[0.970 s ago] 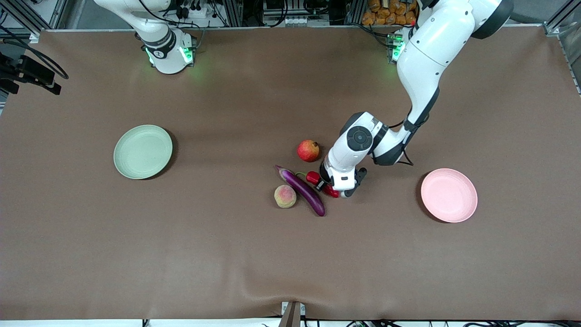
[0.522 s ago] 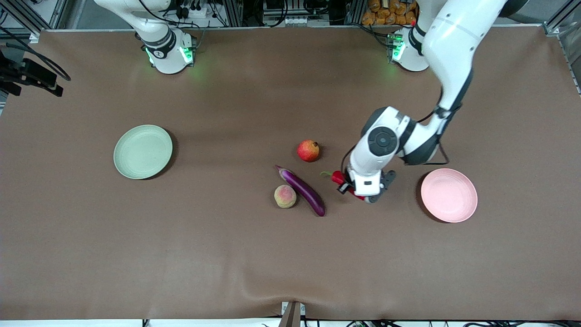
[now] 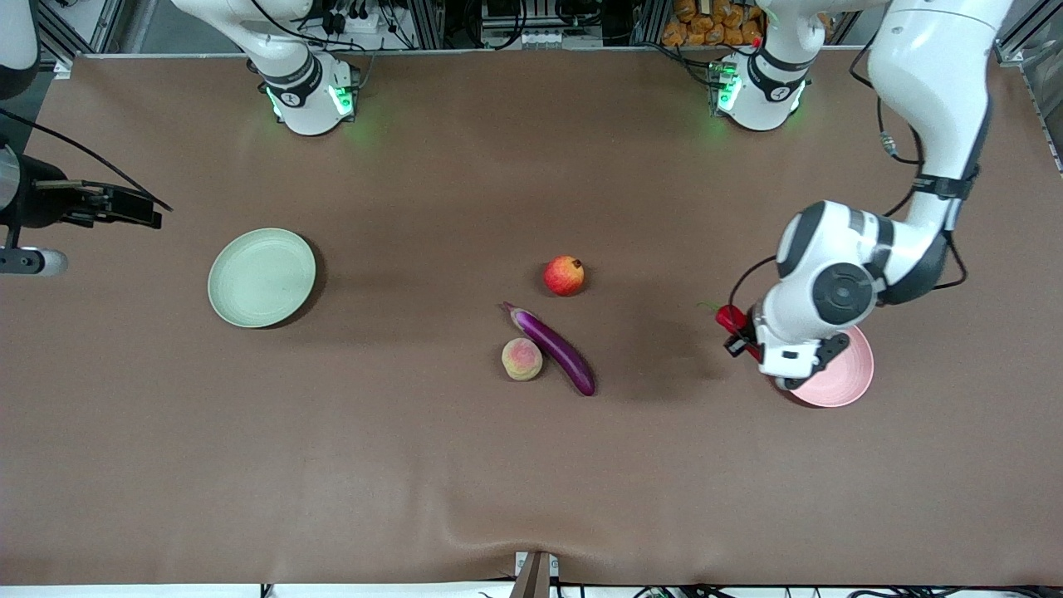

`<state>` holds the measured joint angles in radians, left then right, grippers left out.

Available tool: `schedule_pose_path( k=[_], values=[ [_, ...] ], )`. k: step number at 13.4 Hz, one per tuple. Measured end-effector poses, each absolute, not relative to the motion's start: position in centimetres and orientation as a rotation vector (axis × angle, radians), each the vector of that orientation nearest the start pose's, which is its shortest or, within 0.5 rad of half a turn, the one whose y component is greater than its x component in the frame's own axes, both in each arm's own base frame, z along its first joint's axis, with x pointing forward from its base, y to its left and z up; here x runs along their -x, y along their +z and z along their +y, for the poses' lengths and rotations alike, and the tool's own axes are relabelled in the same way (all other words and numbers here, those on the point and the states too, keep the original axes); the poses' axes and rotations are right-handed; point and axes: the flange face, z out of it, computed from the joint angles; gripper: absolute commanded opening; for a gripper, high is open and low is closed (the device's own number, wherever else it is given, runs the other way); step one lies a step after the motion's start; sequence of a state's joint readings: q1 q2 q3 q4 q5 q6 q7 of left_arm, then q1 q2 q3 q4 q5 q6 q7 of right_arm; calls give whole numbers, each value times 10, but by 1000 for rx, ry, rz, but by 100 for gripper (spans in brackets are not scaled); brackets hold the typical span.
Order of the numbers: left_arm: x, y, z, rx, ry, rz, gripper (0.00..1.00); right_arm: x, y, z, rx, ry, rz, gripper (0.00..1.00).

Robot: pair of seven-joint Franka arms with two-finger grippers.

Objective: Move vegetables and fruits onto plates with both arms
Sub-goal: 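Carry the red pepper over the pink plate with the left gripper, then release the pepper onto the pink plate while the right gripper grasps the peach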

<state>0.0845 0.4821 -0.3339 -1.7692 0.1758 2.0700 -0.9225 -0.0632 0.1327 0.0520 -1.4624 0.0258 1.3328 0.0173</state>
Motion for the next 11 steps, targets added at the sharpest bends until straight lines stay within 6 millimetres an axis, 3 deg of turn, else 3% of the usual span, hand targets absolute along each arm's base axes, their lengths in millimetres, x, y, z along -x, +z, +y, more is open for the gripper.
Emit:
schedule_pose_path(
  k=[2, 5, 8, 11],
  values=[
    [-634, 290, -74, 2951, 214, -853, 0, -579, 567, 22, 3071, 393, 70, 100],
    [-637, 285, -17, 2986, 237, -772, 0, -605, 534, 100, 2960, 333, 362, 100],
    [-636, 278, 17, 2994, 249, -712, 0, -624, 491, 186, 2850, 294, 680, 100],
    [-639, 266, 36, 2970, 238, -669, 0, -630, 417, 284, 2796, 239, 857, 100]
  ],
)
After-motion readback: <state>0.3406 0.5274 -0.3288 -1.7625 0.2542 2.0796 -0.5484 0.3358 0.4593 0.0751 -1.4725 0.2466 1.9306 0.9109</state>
